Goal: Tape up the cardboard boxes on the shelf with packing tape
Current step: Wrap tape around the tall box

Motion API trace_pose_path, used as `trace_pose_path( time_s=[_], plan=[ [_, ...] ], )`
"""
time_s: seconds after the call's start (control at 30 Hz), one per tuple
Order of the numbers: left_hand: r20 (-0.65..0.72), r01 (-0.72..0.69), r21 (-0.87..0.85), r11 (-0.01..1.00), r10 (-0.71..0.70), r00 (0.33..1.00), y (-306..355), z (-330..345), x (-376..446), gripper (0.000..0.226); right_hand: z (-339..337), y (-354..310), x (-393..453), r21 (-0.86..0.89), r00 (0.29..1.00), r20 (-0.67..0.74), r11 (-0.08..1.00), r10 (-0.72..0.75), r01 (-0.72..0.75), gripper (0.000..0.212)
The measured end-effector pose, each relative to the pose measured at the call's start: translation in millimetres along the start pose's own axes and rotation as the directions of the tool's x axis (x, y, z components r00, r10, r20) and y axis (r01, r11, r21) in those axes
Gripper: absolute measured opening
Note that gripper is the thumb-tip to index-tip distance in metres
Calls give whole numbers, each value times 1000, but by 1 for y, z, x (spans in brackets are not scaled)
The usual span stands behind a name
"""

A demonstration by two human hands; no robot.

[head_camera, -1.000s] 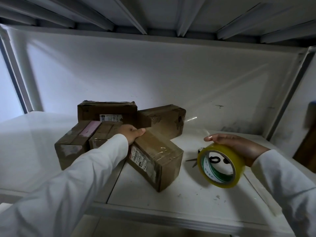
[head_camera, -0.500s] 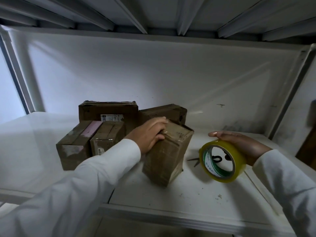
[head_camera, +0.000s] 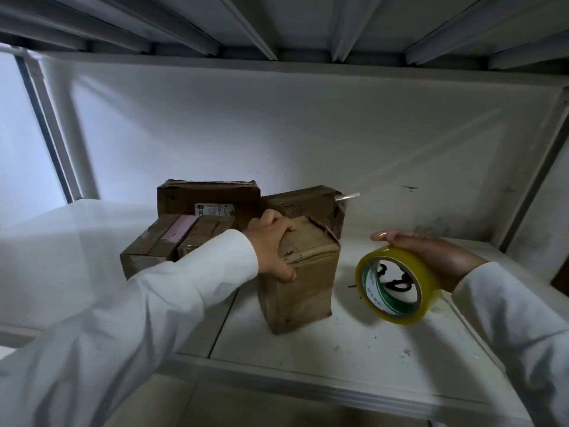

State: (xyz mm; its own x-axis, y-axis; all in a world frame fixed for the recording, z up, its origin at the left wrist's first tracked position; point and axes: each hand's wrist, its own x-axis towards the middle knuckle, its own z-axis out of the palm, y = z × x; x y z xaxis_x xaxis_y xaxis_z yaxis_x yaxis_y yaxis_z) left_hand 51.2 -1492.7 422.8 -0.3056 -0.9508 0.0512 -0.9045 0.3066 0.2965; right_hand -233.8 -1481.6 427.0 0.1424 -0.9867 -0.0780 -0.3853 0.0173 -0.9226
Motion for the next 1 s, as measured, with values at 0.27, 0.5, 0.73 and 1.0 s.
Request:
trace_pose_path(
  time_s=[0.27, 0.5, 0.73, 1.0],
  plan=[
    [-95, 279, -101, 955, -288, 953, 19, 15, -7, 97, 2, -1, 0, 13, 1000, 18, 1000, -6, 6, 22],
    [-46, 111, 11, 994, -110, 993, 38, -23, -1, 73, 1, -4, 1, 59, 1000, -5, 998, 28, -27, 23],
    [176, 23, 134, 991, -47, 983, 28, -14, 21, 108, -6, -4, -14, 29, 998, -5, 998, 61, -61, 21],
    [315, 158, 155, 975, -201, 928, 18, -19, 16, 120, -8, 0, -14, 38, 997, -9, 996, 82, -81, 20]
  ],
)
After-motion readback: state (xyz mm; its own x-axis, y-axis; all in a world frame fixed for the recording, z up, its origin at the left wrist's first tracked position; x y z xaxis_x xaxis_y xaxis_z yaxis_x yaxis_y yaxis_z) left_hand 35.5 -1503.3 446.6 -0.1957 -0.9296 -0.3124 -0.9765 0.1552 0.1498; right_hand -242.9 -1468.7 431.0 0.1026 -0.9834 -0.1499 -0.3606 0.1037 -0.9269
